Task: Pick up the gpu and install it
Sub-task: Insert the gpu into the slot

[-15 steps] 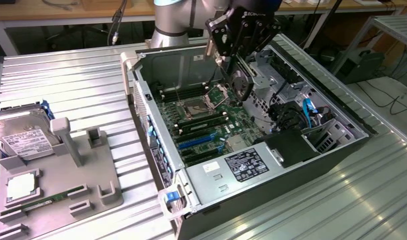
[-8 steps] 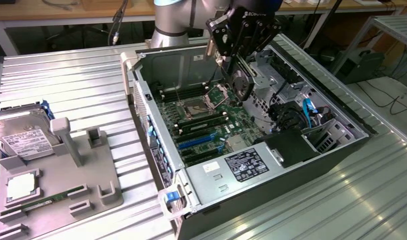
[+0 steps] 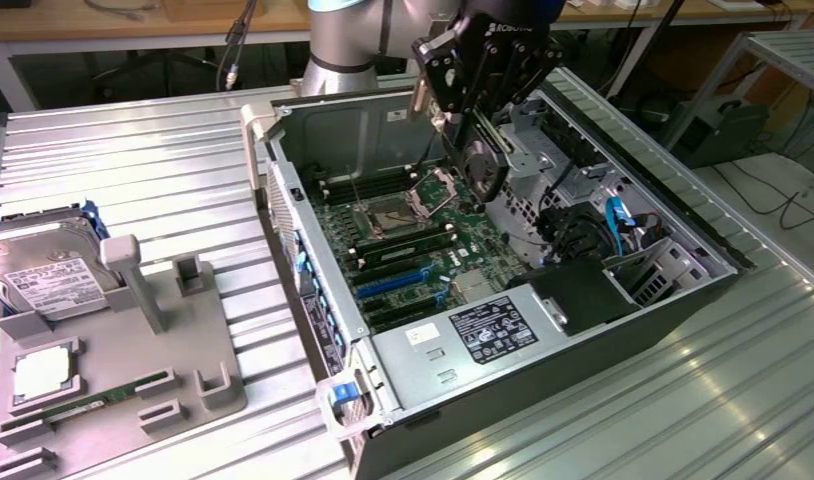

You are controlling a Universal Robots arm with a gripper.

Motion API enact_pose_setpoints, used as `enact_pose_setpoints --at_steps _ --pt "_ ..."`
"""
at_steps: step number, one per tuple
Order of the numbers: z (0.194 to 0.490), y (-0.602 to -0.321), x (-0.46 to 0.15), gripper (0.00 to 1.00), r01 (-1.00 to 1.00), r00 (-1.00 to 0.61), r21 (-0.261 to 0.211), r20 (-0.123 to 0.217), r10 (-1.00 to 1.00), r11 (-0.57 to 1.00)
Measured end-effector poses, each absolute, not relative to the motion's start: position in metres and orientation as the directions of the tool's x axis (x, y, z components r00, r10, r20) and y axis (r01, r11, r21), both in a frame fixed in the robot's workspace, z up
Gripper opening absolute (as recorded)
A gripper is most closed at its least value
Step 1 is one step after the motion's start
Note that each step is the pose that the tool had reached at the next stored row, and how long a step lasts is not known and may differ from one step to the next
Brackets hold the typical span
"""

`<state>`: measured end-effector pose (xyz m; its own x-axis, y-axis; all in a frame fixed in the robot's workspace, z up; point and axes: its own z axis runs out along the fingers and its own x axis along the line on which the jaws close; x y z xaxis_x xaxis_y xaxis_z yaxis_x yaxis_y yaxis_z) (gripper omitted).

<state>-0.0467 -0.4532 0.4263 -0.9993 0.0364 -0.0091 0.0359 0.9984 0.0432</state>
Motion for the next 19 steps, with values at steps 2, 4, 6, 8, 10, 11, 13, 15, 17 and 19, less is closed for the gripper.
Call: enact_pose_setpoints --at_steps 2,4,6,8,10,11,13,15,17,19 --pt "0.4264 -0.4532 -0.0467 0.28 -0.010 -1.000 0.043 -0.009 -0.010 0.999" --pt "0.4264 -0.4532 -0.0467 0.28 -0.047 -0.999 0.043 -0.009 -0.046 0.998" --pt "0.4264 -0.4532 -0.0467 0.28 -0.083 -0.997 0.043 -0.009 -0.083 0.996" --pt "0.4264 -0.4532 -0.0467 0.28 -0.117 -0.993 0.043 -0.009 -0.117 0.992" --pt "0.4263 -0.4532 -0.0467 0.28 -0.149 -0.989 0.043 -0.009 -0.149 0.988" --pt "0.4264 -0.4532 -0.0467 0.28 -0.192 -0.981 0.043 -0.009 -0.192 0.980" --pt "0.4263 -0.4532 -0.0467 0.28 -0.232 -0.973 0.043 -0.009 -0.232 0.972" --pt "0.4263 -0.4533 -0.0467 0.28 -0.282 -0.959 0.043 -0.009 -0.282 0.958" --pt "0.4263 -0.4532 -0.0467 0.28 -0.327 -0.945 0.043 -0.009 -0.327 0.944" --pt "0.4263 -0.4532 -0.0467 0.28 -0.376 -0.927 0.043 -0.009 -0.376 0.926"
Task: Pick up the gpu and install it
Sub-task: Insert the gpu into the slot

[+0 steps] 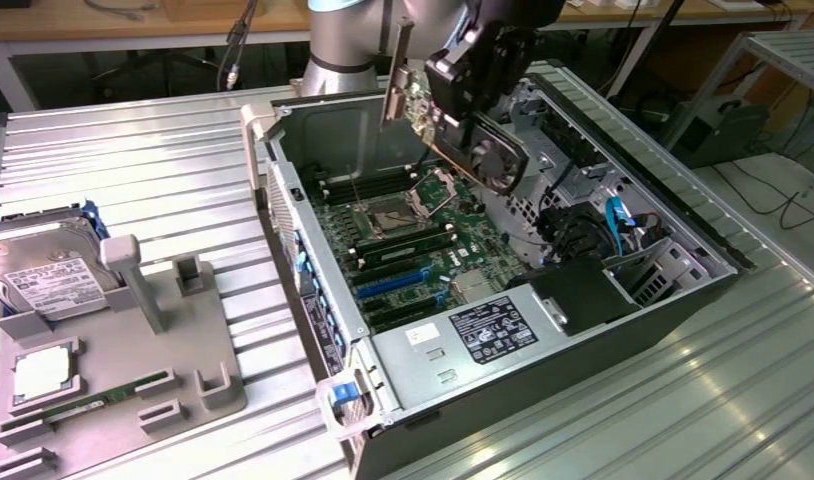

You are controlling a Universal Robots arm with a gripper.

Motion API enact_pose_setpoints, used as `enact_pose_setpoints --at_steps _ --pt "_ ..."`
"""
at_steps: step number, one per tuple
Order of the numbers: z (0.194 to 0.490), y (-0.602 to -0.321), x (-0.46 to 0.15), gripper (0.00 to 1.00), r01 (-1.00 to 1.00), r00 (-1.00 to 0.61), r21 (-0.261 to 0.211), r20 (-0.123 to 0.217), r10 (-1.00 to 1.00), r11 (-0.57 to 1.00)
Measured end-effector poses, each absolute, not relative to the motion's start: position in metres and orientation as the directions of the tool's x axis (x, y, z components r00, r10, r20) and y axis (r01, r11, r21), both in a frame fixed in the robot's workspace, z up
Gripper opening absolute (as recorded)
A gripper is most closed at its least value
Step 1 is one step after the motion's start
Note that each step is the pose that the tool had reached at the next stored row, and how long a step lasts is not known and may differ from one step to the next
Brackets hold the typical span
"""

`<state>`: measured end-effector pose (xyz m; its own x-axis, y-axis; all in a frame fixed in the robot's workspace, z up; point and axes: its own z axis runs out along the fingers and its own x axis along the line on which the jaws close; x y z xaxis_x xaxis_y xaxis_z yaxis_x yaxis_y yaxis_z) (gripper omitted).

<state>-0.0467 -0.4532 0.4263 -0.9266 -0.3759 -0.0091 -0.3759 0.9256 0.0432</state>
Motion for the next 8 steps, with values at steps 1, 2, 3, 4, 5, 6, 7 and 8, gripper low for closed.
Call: enact_pose_setpoints --at_steps 1,2,3,4,5,6,7,8 --pt "0.4263 -0.4532 -0.0467 0.28 -0.391 -0.921 0.043 -0.009 -0.391 0.920" --pt "0.4263 -0.4532 -0.0467 0.28 -0.415 -0.910 0.043 -0.009 -0.415 0.909" --pt "0.4263 -0.4532 -0.0467 0.28 -0.435 -0.900 0.043 -0.009 -0.435 0.899" --pt "0.4263 -0.4532 -0.0467 0.28 -0.456 -0.890 0.043 -0.009 -0.456 0.889" --pt "0.4263 -0.4532 -0.0467 0.28 -0.472 -0.882 0.043 -0.009 -0.472 0.881" --pt "0.4263 -0.4532 -0.0467 0.28 -0.487 -0.873 0.043 -0.009 -0.487 0.872" --pt "0.4263 -0.4532 -0.0467 0.28 -0.501 -0.865 0.043 -0.009 -0.501 0.864" --pt "0.4264 -0.4532 -0.0467 0.28 -0.516 -0.857 0.043 -0.009 -0.516 0.856"
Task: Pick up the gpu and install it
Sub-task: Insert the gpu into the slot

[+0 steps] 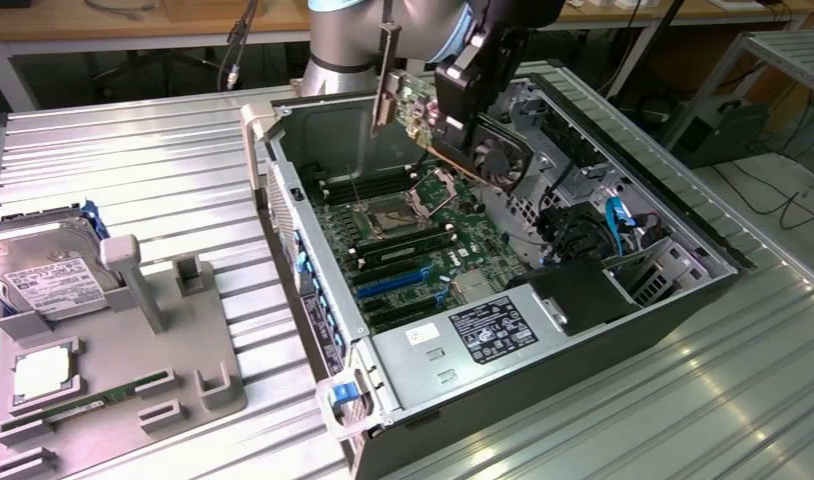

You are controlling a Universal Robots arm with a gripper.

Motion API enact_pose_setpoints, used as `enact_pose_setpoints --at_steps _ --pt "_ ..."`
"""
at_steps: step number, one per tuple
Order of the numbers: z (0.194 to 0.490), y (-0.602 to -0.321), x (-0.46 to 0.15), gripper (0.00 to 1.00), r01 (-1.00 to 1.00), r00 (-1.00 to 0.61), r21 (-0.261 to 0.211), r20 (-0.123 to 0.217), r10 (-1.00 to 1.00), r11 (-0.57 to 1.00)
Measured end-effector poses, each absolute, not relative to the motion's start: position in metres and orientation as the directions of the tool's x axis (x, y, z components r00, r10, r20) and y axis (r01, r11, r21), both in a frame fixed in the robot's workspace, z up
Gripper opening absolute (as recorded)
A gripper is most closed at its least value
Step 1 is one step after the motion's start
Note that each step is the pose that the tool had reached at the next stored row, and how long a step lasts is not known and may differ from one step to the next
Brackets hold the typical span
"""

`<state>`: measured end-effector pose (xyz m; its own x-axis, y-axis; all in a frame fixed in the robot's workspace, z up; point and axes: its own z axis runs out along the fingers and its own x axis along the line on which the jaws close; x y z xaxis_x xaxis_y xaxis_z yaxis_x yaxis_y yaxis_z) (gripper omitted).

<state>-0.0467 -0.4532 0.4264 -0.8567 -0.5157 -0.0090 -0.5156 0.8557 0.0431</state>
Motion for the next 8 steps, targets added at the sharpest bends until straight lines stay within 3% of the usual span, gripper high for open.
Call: enact_pose_setpoints --at_steps 8 --pt "0.4263 -0.4532 -0.0467 0.28 -0.629 -0.777 0.043 -0.009 -0.630 0.776"
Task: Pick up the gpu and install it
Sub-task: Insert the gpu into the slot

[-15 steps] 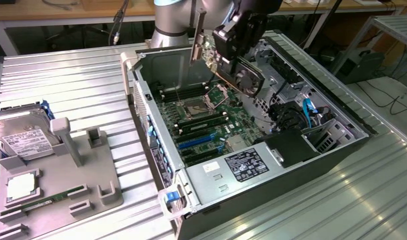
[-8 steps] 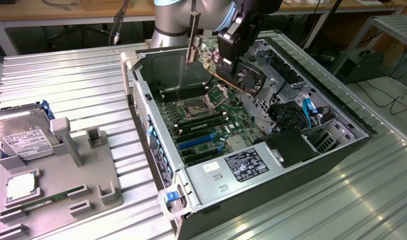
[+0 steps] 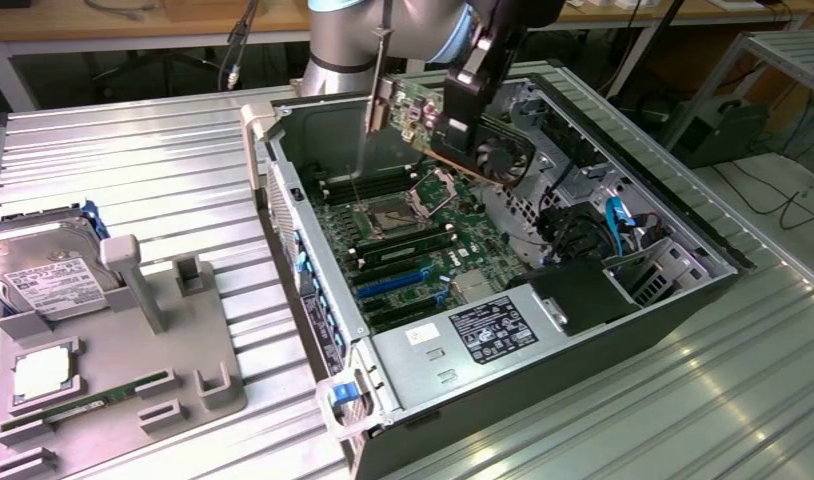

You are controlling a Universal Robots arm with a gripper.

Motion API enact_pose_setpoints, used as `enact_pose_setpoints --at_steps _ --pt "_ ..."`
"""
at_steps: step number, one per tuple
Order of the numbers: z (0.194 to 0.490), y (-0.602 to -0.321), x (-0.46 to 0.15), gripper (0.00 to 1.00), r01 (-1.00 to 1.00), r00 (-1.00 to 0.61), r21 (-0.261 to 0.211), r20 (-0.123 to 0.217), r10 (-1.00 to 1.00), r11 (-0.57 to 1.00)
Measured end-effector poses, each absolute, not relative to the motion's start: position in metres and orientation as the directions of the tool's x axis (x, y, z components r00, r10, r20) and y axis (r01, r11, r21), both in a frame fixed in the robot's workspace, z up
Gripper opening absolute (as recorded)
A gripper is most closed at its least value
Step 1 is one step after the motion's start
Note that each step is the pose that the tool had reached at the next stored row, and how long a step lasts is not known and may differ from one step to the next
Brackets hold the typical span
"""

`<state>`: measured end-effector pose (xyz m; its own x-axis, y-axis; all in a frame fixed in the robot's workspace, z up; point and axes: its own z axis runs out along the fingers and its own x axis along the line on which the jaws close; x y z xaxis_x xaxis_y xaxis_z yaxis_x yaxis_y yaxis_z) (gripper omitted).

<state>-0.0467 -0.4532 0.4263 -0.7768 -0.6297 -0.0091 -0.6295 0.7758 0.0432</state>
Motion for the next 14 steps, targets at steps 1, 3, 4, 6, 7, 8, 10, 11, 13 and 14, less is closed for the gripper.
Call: enact_pose_setpoints --at_steps 1,3,4,6,7,8,10,11,13,14 --pt "0.4263 -0.4532 -0.0467 0.28 -0.651 -0.759 0.043 -0.009 -0.651 0.758" --pt "0.4263 -0.4532 -0.0467 0.28 -0.689 -0.725 0.043 -0.009 -0.689 0.724" --pt "0.4263 -0.4532 -0.0467 0.28 -0.702 -0.712 0.043 -0.009 -0.702 0.711" --pt "0.4263 -0.4532 -0.0467 0.28 -0.725 -0.689 0.043 -0.009 -0.725 0.688" --pt "0.4263 -0.4532 -0.0467 0.28 -0.736 -0.676 0.043 -0.009 -0.737 0.675" --pt "0.4263 -0.4532 -0.0467 0.28 -0.749 -0.662 0.043 -0.009 -0.750 0.661" --pt "0.4263 -0.4532 -0.0467 0.28 -0.773 -0.634 0.043 -0.009 -0.773 0.633" --pt "0.4263 -0.4532 -0.0467 0.28 -0.790 -0.613 0.043 -0.009 -0.790 0.612" --pt "0.4263 -0.4532 -0.0467 0.28 -0.816 -0.577 0.043 -0.009 -0.816 0.577" --pt "0.4263 -0.4532 -0.0467 0.28 -0.835 -0.550 0.043 -0.009 -0.835 0.549"
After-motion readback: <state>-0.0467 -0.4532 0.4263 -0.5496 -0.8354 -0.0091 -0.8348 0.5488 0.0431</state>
